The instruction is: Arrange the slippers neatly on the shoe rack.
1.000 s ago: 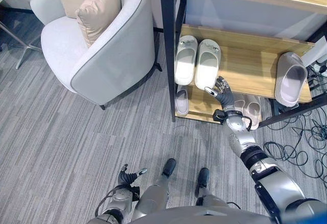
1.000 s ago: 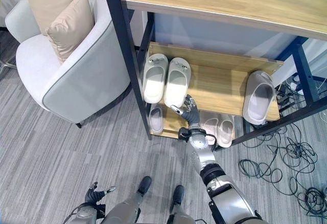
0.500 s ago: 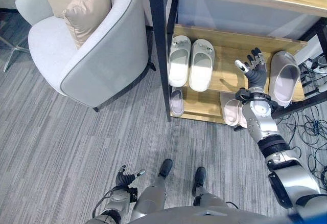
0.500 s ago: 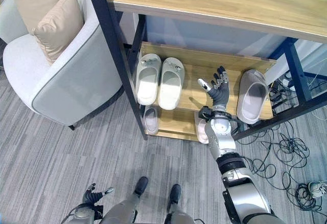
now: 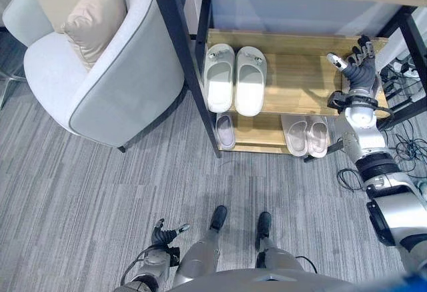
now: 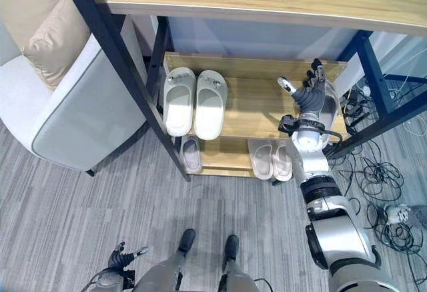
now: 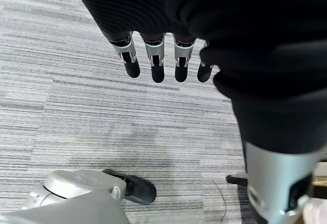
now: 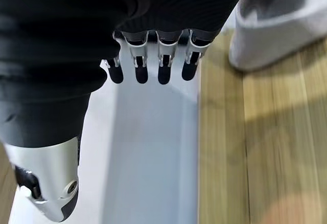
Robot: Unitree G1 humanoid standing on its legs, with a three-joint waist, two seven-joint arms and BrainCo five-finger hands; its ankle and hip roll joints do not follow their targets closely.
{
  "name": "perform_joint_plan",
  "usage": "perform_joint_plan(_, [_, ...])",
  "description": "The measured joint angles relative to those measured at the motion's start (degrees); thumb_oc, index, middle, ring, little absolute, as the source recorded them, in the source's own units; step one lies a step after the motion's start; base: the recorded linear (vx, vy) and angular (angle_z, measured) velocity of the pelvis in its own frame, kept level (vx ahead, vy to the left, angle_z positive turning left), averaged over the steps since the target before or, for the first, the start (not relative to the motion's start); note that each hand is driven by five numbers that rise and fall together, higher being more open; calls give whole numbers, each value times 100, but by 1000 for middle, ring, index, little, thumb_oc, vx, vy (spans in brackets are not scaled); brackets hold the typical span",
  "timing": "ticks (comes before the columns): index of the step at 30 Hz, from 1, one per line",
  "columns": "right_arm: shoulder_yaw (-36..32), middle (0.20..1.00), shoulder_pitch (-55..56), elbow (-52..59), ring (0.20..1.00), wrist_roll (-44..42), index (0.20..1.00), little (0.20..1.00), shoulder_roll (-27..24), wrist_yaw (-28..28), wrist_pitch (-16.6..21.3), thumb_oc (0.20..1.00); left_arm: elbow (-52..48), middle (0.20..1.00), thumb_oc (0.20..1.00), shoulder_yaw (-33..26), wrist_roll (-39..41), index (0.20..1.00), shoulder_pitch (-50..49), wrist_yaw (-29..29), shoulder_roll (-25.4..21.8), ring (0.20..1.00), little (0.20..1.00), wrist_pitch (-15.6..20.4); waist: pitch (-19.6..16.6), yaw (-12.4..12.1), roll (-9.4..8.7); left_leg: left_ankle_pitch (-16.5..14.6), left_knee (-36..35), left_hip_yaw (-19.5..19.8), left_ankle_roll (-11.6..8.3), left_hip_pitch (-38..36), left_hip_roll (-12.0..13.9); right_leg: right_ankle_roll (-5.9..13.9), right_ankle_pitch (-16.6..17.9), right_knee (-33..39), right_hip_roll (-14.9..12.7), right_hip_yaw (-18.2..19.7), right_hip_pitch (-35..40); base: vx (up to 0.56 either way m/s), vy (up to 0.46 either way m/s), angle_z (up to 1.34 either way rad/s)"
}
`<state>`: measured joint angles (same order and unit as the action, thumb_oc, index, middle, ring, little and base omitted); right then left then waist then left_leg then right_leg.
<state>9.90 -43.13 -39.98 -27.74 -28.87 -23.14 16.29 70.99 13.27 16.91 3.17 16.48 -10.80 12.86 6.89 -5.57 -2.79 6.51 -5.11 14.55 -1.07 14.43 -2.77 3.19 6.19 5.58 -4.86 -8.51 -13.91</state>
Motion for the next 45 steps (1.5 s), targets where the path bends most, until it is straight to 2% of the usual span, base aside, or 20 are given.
perform_joint_plan(4, [265,1000,-243,-249,1000,363,1000,1000,-341,-161,-268,1000,1,1000,1000,4,87,1000,8,-18,5,1000,1000,6,4,-5,25,1,-7,-18,2,55,-1,-17,13,-1,-1,19,-72,0,-3,-1])
perform_joint_plan(7, [471,1000,-797,-664,1000,843,1000,1000,-411,-341,-605,1000,0,1000,1000,12,270,1000,-7,-36,30,1000,1000,7,34,-3,81,-1,-8,-104,4,57,-2,-20,31,-1,-1,123,-114,0,-6,-14])
perform_joint_plan(9, [835,1000,-1116,-897,1000,1167,1000,1000,-527,-411,-816,1000,0,1000,1000,15,347,1000,1,-52,42,1000,1000,3,53,7,129,-4,-8,-140,8,58,-3,-13,43,-1,-4,160,-130,5,-5,-10])
perform_joint_plan(12, [859,1000,-1112,-892,1000,1298,1000,1000,-585,-454,-925,1000,3,1000,1000,13,448,1000,-21,-112,46,1000,1000,-1,52,7,134,-4,-8,-138,8,60,0,-14,43,-3,2,159,-132,0,0,0])
perform_joint_plan(14, [882,1000,-1214,-1197,1000,1741,1000,1000,-586,-548,-1055,1000,0,1000,1000,38,486,1000,27,-113,73,1000,1000,-9,51,48,135,-5,-9,-140,9,67,-1,-15,44,-1,0,159,-138,0,0,0])
perform_joint_plan(16, [864,1000,-1258,-1393,1000,2128,1000,1000,-589,-686,-1280,1000,-11,1000,1000,64,498,1000,35,-116,82,1000,1000,-3,51,152,135,-6,-9,-140,10,78,-1,-16,45,-2,-1,160,-148,0,0,0])
perform_joint_plan(19, [854,1000,-1256,-1627,1000,2243,1000,1000,-590,-859,-1471,1000,-12,1000,1000,71,502,1000,96,-116,127,1000,1000,-8,48,229,140,-10,-9,-145,17,79,1,-16,45,-6,2,166,-156,0,0,0])
perform_joint_plan(30, [610,1000,-1113,-1626,1000,2361,1000,1000,-593,-1080,-1682,1000,0,1000,1000,81,716,1000,95,-113,157,1000,1000,-21,6,297,210,-10,-9,-172,17,79,3,-20,49,-8,3,193,-169,0,-2,0])
perform_joint_plan(38, [604,1000,-1033,-2196,1000,2358,1000,1000,-591,-1128,-1776,1000,8,1000,1000,89,734,1000,84,-110,181,1000,1000,-20,-59,281,295,6,9,-208,36,257,4,-32,97,-24,12,235,-354,-2,-6,-2])
perform_joint_plan(41, [604,1000,-1030,-2442,1000,2335,1000,1000,-580,-1106,-1623,1000,4,1000,1000,253,734,1000,91,-108,192,1000,1000,-13,-58,276,293,6,9,-208,36,257,-3,-31,98,-25,3,231,-348,0,0,0])
perform_joint_plan(45, [595,1000,-811,-2119,1000,1783,1000,1000,-573,-967,-1190,1000,4,1000,1000,246,731,1000,100,-93,193,1000,1000,-5,-48,307,249,6,9,-195,37,249,8,-29,100,-25,20,219,-334,0,0,0])
